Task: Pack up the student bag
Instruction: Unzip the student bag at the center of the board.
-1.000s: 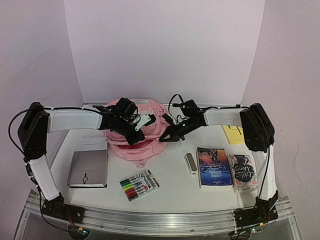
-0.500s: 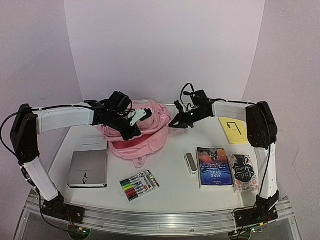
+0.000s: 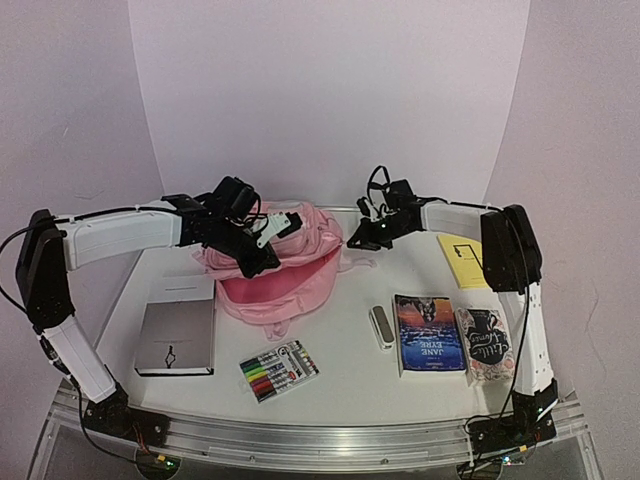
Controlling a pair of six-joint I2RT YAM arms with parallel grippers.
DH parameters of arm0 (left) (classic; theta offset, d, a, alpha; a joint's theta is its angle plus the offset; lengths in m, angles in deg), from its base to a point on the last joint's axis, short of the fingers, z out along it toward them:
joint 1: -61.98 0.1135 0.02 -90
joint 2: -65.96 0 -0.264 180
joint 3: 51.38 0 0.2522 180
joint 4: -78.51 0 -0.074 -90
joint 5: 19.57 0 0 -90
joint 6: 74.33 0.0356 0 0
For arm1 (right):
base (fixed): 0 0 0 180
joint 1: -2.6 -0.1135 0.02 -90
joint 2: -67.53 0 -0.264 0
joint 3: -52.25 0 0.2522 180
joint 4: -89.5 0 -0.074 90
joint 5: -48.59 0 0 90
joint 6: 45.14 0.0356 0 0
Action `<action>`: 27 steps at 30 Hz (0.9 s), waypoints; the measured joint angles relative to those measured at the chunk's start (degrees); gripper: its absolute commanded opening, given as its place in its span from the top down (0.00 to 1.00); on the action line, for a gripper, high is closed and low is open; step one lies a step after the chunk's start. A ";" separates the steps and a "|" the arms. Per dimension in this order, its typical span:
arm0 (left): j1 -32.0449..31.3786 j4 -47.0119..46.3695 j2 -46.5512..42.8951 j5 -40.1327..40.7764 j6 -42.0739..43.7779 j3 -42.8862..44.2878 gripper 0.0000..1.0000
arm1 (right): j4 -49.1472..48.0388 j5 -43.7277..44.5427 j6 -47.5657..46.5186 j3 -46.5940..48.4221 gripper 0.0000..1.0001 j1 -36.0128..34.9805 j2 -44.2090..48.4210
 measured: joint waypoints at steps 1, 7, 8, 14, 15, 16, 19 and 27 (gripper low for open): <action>0.00 0.23 -0.02 0.02 0.06 0.25 1.00 | -0.06 0.86 -0.23 0.64 1.00 0.00 -0.50; 0.02 -0.10 -0.17 0.37 0.88 0.97 1.00 | -0.29 3.91 -0.84 3.18 1.00 0.41 -2.00; 0.02 -0.18 -0.15 0.49 1.03 1.13 1.00 | -0.30 3.89 -0.86 3.18 1.00 0.50 -2.00; 0.43 -1.80 2.67 0.96 1.52 3.94 1.00 | -2.24 2.77 -0.77 0.49 1.00 2.32 -0.81; 0.59 -2.08 3.77 1.07 1.89 4.77 1.00 | -2.95 2.67 -0.77 -1.35 1.00 2.84 0.13; 0.75 -2.31 4.94 1.10 2.25 5.56 1.00 | -3.56 2.67 -0.77 -3.43 1.00 3.42 1.24; 1.33 -2.99 8.65 0.85 3.23 7.89 1.00 | -4.23 2.78 -0.77 -7.97 1.00 5.14 3.86; 2.91 -2.73 14.45 1.55 2.93 12.36 0.39 | -4.75 4.46 -1.27 -9.36 0.34 7.18 4.72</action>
